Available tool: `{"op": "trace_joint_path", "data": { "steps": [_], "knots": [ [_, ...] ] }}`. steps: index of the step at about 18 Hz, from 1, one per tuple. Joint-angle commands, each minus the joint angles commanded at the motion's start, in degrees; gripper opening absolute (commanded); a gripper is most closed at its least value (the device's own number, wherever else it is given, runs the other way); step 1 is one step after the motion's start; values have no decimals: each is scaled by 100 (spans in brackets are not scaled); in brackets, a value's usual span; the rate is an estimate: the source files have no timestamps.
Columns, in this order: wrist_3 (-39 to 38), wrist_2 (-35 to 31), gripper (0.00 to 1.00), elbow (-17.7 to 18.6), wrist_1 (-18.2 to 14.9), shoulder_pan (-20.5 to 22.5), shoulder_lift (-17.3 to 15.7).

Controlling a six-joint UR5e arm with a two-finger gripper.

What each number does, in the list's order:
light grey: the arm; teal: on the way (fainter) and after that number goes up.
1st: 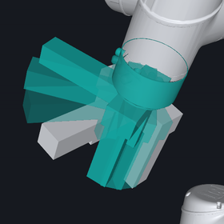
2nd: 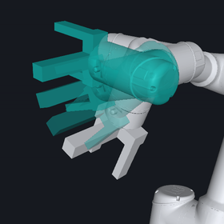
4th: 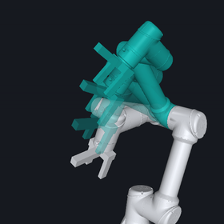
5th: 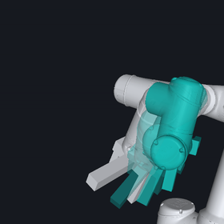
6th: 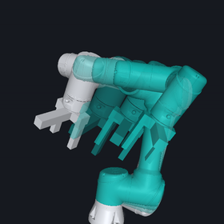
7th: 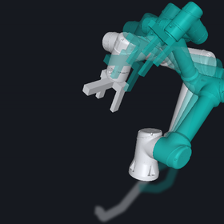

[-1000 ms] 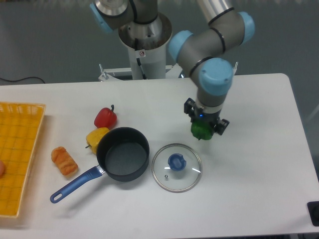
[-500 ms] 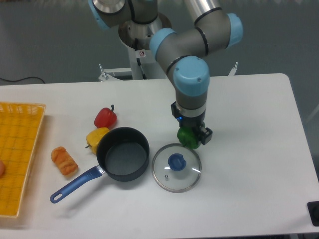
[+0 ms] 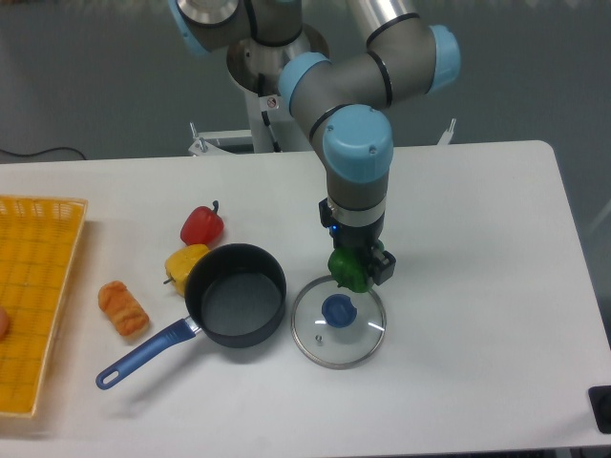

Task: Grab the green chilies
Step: 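Lift the green pepper and carry it toward the glass lid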

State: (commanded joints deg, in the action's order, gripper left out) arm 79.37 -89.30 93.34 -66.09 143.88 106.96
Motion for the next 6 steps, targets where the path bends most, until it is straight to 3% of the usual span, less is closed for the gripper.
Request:
{"op": "trace_joint_path", "data": {
  "steps": [6],
  "knots": [
    [0, 44, 52, 61, 0, 35, -9]
  ]
}}
